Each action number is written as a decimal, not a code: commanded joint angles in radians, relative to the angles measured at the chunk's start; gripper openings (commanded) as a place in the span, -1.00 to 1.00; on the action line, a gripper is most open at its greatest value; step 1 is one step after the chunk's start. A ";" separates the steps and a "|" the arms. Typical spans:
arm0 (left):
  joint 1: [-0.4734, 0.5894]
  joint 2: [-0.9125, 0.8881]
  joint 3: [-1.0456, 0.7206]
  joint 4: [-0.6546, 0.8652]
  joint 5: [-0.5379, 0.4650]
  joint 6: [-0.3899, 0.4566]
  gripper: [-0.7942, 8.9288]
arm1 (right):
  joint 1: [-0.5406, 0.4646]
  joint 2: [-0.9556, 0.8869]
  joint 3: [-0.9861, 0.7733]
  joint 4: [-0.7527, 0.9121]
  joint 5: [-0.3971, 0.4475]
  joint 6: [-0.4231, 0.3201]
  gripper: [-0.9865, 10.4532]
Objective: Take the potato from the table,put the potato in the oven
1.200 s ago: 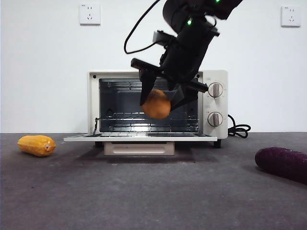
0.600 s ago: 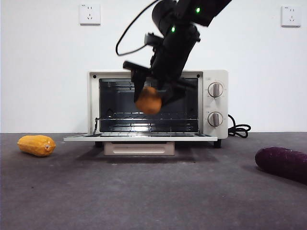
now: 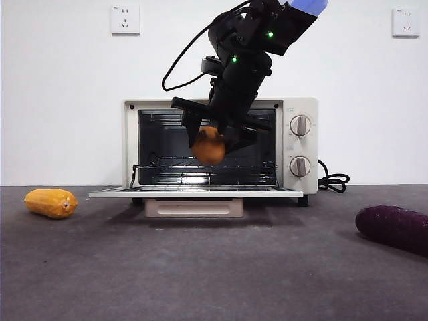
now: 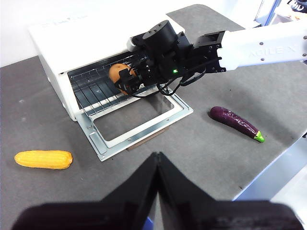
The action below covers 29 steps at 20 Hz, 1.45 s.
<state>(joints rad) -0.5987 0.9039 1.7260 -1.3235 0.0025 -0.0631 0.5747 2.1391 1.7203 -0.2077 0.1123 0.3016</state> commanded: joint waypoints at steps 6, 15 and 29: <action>-0.002 -0.003 -0.005 0.004 -0.003 0.011 -0.85 | 0.000 0.026 -0.001 0.009 0.027 0.014 0.08; -0.002 -0.003 -0.005 0.004 -0.007 0.021 -0.85 | 0.021 -0.009 0.047 -0.198 0.043 0.039 0.12; -0.002 0.046 -0.020 0.004 -0.144 0.063 -0.85 | 0.180 -0.478 0.060 -0.917 0.136 -0.089 -0.21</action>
<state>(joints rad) -0.5987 0.9436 1.7168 -1.3231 -0.1406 -0.0105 0.7506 1.6764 1.7763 -1.1255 0.2443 0.2352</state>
